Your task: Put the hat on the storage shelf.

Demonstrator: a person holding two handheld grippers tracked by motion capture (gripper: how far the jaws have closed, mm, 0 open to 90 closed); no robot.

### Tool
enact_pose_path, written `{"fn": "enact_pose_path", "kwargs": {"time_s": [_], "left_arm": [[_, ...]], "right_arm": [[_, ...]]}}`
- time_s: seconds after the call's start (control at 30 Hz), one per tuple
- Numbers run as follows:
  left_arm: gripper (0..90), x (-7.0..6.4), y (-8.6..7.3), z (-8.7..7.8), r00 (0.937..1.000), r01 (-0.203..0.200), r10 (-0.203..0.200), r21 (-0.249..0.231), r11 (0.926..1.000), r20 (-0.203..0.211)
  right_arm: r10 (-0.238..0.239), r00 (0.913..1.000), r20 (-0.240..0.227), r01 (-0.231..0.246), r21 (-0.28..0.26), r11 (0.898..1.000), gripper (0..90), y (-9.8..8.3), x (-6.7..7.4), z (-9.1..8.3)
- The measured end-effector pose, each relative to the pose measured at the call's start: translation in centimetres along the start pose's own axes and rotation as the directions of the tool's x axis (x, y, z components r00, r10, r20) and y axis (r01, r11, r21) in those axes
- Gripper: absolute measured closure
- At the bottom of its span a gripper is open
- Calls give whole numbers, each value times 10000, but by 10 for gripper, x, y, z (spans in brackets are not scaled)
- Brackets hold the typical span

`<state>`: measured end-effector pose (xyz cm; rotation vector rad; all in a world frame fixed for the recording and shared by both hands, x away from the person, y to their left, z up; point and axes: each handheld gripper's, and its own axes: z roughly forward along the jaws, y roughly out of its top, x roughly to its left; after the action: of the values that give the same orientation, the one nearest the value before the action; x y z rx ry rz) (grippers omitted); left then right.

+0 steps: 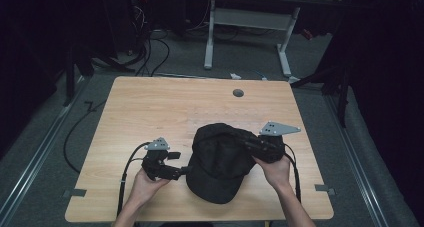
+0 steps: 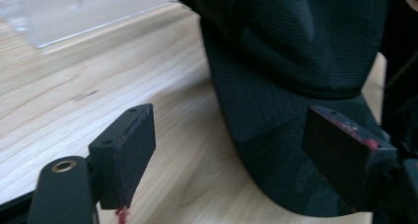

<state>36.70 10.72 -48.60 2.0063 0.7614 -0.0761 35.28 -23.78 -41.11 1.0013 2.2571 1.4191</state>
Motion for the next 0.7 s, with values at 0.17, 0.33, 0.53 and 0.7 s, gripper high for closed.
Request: {"fn": "enact_pose_path", "kwargs": {"time_s": [0.17,0.33,0.53,0.7], "left_arm": [[191,-3,6,4,9991,-184,178,154,9997,378],[190,-5,12,8,9979,-260,247,209,9994,595],[186,-4,13,11,9964,-216,190,307,9993,823],[186,-4,14,11,9933,-150,114,299,9994,1148]], "right_arm": [[-237,9996,-147,234,-198,9995,839,4,0,-1],[-322,9991,-285,313,-330,9990,839,8,0,0],[-620,9966,-540,600,-381,9975,839,16,2,3],[-894,9921,-881,855,-474,9952,838,21,4,7]]}}
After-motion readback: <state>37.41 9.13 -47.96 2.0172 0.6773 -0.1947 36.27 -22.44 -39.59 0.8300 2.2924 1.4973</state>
